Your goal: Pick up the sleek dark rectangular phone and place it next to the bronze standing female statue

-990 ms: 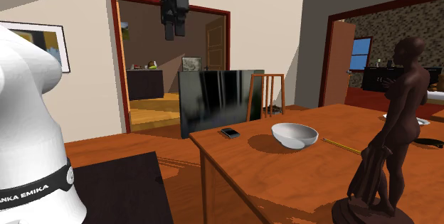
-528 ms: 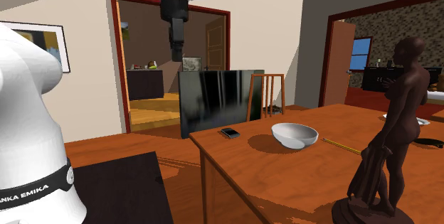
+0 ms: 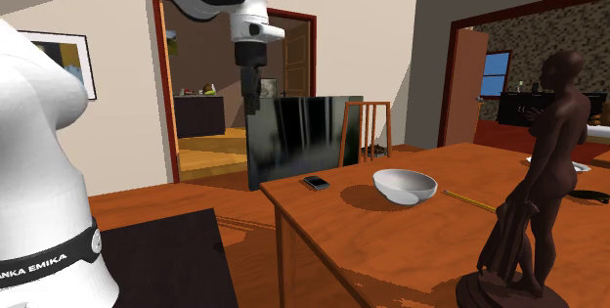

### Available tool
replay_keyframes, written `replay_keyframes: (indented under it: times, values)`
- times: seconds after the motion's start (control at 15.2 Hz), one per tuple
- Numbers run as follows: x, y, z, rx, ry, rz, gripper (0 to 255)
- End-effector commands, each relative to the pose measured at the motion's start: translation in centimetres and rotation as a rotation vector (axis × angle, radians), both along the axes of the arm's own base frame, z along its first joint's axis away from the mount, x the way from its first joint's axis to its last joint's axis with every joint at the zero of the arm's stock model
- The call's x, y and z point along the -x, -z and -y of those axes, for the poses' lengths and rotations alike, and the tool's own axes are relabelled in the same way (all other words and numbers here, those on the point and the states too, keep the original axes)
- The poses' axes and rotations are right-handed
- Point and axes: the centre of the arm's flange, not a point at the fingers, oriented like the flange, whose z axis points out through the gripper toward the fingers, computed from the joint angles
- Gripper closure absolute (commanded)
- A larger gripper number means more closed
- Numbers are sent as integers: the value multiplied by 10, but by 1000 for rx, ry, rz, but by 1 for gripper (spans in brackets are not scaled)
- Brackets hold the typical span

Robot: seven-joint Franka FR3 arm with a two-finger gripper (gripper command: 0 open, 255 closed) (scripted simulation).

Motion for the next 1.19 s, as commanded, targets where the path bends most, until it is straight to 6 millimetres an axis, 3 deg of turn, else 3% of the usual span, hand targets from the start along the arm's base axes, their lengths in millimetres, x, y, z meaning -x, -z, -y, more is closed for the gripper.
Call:
replay_keyframes:
  times: [0.0,0.59,1.12]
  values:
    - [-9,18,-18,-4,69,2,0]
    - [-74,93,-80,-16,354,5,0]
    - [-144,159,-120,-26,607,7,0]
